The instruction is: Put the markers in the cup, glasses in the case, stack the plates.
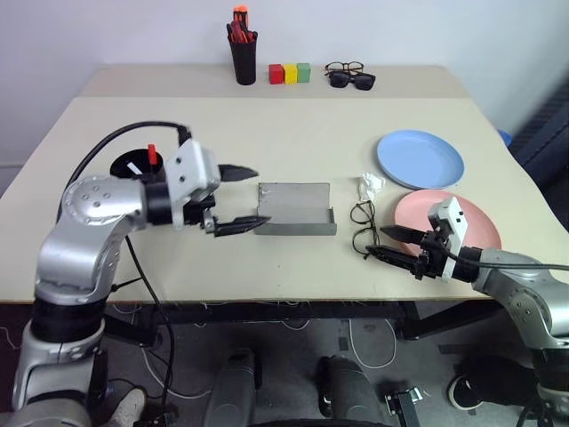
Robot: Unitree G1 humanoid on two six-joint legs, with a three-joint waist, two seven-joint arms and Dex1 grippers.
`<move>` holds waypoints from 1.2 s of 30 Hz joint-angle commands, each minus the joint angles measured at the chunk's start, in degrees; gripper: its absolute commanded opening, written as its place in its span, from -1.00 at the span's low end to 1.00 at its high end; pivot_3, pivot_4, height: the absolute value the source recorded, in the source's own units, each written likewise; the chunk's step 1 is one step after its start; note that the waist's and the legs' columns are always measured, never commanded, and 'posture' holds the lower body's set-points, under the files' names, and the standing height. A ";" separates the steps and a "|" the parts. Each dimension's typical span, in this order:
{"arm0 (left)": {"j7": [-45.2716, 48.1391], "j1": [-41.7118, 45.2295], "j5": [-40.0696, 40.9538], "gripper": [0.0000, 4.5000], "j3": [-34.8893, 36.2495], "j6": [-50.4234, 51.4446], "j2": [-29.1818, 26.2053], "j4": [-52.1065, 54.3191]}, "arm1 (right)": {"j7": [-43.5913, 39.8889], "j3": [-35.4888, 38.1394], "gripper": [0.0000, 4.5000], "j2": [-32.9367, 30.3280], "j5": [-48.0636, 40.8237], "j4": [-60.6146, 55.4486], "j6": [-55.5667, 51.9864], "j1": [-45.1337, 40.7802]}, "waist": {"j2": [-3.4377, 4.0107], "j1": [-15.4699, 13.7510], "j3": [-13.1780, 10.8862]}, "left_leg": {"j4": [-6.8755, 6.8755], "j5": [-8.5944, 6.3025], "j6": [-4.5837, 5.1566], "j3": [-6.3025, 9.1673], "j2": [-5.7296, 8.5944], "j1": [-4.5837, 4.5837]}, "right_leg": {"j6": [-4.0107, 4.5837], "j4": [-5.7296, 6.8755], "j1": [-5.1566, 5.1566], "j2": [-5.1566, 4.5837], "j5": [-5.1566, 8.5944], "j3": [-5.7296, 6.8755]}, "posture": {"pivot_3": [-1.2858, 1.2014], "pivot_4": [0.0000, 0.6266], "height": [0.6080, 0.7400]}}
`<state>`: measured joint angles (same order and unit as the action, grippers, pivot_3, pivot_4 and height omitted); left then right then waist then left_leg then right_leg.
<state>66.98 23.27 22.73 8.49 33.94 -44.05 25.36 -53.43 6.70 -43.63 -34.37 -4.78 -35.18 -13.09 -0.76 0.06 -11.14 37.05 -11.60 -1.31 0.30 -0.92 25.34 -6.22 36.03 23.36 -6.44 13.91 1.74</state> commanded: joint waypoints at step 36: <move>-3.97 -18.85 3.45 0.76 3.12 -15.67 -5.34 3.77 | -8.76 -5.74 0.38 5.26 10.91 19.01 3.05 -14.88 | 0.06 0.59 -0.01 | -0.14 -0.02 -0.03 -0.08 -0.01 0.02 | 0.04 -0.04 0.11 -0.04 -0.02 0.00 | 0.03 -0.52 1.00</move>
<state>63.44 4.63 25.97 11.64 19.34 -49.47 28.15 -62.21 0.40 -38.09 -23.44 15.47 -32.31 -26.82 -0.70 0.65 -11.15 36.91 -11.62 -1.34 0.22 -0.93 25.37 -6.18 35.98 23.47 -6.48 13.89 1.74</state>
